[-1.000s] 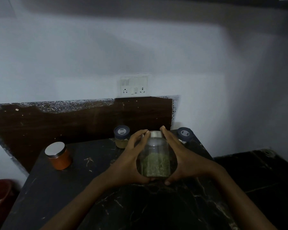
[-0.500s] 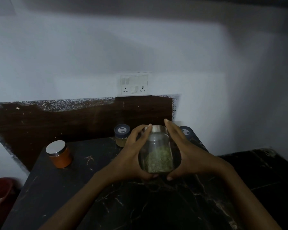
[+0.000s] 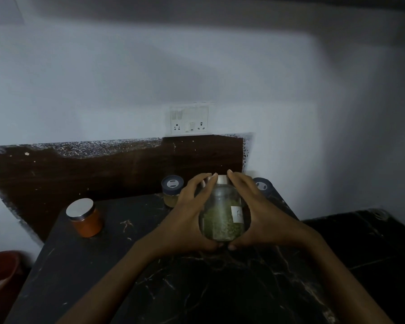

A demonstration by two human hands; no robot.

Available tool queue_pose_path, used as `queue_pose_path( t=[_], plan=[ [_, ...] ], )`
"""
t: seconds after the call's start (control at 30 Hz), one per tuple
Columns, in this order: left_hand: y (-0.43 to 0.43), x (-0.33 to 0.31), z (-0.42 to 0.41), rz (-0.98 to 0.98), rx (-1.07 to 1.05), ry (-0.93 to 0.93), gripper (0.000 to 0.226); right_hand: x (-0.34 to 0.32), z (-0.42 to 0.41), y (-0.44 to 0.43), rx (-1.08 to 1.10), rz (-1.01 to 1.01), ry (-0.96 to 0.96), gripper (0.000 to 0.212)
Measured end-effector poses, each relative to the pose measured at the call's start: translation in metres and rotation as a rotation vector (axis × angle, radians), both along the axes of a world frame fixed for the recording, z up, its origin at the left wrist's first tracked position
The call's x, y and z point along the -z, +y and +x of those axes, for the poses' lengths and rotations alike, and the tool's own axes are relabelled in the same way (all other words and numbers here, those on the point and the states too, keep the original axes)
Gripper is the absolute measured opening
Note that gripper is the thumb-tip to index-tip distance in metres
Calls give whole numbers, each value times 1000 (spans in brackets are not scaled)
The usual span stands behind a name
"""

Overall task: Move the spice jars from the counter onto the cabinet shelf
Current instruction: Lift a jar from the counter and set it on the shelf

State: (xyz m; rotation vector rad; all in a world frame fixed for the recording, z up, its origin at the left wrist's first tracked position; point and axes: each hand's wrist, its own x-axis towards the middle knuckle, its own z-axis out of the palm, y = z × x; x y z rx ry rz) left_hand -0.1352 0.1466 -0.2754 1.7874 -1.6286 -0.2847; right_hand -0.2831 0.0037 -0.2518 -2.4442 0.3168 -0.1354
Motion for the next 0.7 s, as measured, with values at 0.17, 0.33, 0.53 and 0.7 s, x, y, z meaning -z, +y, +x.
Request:
queue_pose_path(
  t=[0.17, 0.33, 0.53, 0.7],
  plan=[
    [8, -2, 1, -64, 53, 280, 124, -6, -11, -10, 2, 168, 11, 135],
    [7, -5, 4, 7, 126, 301, 128, -9, -9, -7, 23, 173, -9, 122],
    [-2, -15, 3, 65, 99, 91, 131, -8, -3, -3, 29, 11, -39, 130],
    [-1, -18, 6, -7, 83, 243, 128, -20, -9, -12, -5, 111, -36, 136]
  ],
)
